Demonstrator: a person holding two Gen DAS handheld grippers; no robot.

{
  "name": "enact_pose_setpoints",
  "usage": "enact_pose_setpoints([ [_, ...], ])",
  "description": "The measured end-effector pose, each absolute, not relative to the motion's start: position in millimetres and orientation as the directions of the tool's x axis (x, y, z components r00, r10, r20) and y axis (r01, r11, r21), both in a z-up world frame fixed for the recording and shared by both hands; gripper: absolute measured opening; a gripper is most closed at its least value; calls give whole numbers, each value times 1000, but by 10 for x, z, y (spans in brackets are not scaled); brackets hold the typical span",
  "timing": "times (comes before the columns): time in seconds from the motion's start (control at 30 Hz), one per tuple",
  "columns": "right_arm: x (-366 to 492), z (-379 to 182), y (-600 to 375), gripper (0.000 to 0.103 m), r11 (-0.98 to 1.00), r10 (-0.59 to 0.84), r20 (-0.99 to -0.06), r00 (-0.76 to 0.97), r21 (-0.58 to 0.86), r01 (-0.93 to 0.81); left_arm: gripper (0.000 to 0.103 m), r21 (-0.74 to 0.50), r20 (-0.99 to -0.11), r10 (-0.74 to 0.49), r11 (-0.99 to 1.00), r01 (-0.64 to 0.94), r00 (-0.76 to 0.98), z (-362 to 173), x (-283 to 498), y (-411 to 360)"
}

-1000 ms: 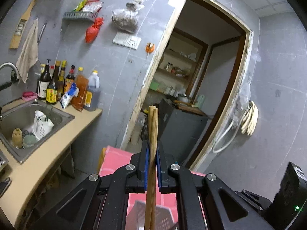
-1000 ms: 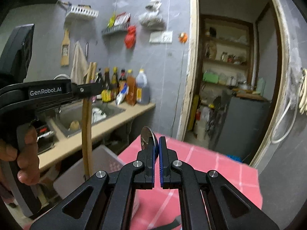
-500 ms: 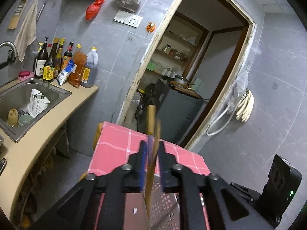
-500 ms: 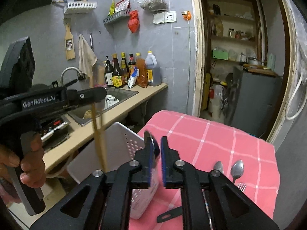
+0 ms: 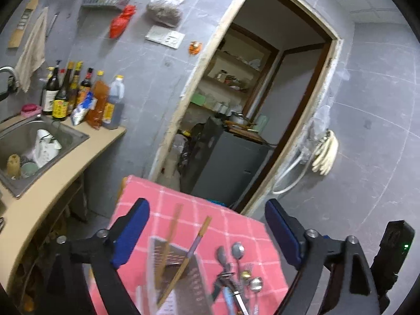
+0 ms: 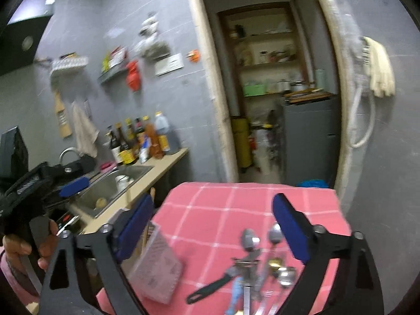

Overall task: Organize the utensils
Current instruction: 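Return the left tool to the pile and grasp a silver spoon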

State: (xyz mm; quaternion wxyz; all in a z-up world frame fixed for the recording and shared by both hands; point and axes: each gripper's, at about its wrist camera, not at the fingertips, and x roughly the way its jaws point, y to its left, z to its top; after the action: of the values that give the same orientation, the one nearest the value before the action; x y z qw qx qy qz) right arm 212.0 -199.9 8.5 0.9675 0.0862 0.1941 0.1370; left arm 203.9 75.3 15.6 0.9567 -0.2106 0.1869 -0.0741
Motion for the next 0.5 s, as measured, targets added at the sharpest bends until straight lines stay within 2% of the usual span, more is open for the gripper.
enact_pose_setpoints([
  [0.1,2157,42,-2310,99,956,263,-374,889,223,-190,101,-422,-329,-252,901,96,910,192,2114,496],
  [0.23,2252,-70,-2679,99,960,234,-406,883,241,-143,102,-409,-366,-291,904,128,884,166,2293,125],
  [0.5,2659,-525,-3202,99,941,285,-488,825,306,-144,102,-381,-531,-310,919,105,788,-189,2819,-527],
])
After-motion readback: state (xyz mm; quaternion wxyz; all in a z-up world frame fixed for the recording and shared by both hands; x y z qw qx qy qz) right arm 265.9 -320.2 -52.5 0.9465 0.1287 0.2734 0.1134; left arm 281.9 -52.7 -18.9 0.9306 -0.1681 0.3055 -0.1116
